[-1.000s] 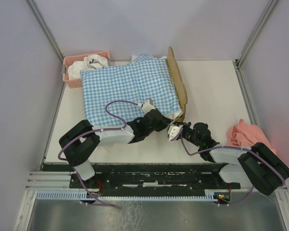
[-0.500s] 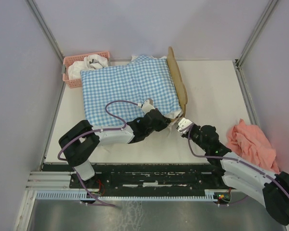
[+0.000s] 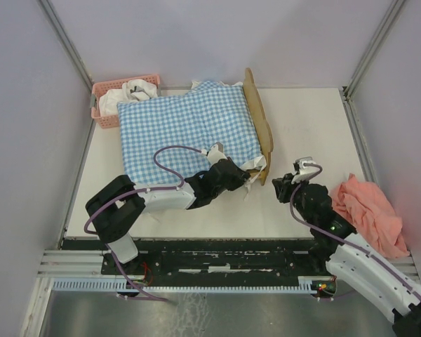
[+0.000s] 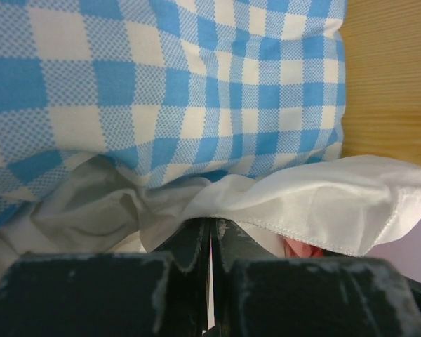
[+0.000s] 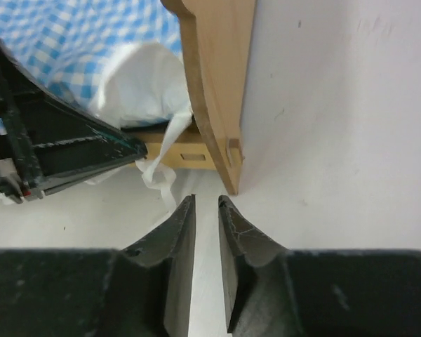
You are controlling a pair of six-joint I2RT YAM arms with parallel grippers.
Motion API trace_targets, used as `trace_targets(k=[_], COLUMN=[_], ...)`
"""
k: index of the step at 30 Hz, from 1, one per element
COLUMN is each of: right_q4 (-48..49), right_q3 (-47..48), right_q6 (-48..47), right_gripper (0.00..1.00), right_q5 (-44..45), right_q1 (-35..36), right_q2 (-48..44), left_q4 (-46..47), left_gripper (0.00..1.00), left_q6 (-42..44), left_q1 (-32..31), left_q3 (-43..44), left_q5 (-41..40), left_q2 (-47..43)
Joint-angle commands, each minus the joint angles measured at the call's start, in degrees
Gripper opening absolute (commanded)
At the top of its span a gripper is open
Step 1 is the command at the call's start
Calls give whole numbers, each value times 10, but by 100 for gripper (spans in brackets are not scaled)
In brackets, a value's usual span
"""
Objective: Set up the pet bed
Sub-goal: Tie the ropes to the bed frame.
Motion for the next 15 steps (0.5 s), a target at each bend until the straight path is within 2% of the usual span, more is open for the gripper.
trace_targets(k=[1,7,15], right_q4=[14,179,365], right_q3=[3,-11,-30], right_q6=[173,161,126], right_gripper=[30,37,41], right_q5=[-3,-30,-4], right_q1=[1,21,65], right_q2=[105,267,397], left_q4=[46,50,48], left_gripper=[3,3,3], left_q6=[30,39,42], left_q1=[3,3,4], left_q3=[12,7,7], left_q5=[-2,-11,-20], left_q2=[-28,-38,-41])
